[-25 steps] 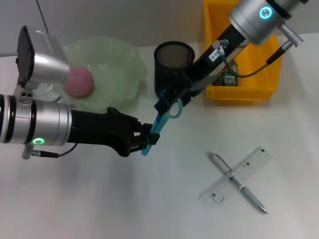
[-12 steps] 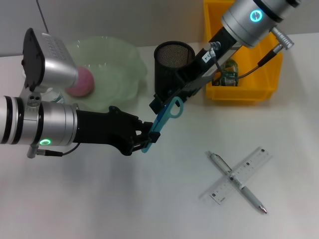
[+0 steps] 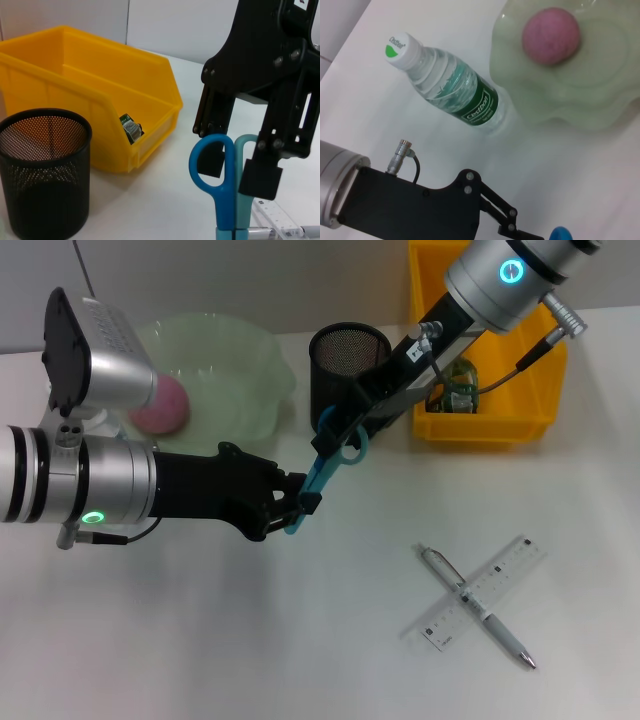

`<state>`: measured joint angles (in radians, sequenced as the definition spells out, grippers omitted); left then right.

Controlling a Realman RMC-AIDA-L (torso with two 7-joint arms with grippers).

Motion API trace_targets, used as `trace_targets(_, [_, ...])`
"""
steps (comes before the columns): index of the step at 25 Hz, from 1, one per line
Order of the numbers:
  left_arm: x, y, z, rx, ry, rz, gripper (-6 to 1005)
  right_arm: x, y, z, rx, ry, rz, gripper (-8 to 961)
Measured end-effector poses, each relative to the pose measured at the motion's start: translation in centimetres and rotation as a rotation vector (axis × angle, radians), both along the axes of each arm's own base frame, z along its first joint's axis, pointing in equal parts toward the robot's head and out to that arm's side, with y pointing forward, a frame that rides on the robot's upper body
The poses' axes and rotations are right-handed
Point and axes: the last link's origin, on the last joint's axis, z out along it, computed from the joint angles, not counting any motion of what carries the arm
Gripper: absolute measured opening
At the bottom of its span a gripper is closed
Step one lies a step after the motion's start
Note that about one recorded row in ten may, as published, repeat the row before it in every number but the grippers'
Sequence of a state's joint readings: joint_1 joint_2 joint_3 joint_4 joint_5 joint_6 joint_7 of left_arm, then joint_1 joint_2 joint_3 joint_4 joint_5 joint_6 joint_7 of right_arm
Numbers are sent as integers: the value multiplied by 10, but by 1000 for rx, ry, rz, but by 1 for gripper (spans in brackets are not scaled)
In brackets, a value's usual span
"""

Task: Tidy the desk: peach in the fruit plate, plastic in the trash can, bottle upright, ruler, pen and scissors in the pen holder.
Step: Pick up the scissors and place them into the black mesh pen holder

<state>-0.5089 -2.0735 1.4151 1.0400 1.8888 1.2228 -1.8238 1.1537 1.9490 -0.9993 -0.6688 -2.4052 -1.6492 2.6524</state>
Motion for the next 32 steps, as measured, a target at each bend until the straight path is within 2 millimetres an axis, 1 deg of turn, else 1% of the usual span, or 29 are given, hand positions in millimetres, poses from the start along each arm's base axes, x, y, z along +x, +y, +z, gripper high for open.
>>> trace_targets(1, [0, 0, 0, 1, 0, -1, 205, 0, 0, 0, 2, 0, 1, 700])
trace_targets(7, [1, 0, -1, 2, 2, -3, 205, 0, 1, -1, 6, 1, 0, 497])
trace_targets(12, [0, 0, -2, 6, 5, -2, 205, 0, 0, -2, 3, 1, -2, 261])
trace_targets(17, [0, 1, -2, 12, 6, 0, 204, 0, 0, -3, 1, 2, -3, 260])
trace_targets(32, [-2, 1, -2, 15, 8, -1, 203, 2, 0, -5, 10, 5, 11, 134])
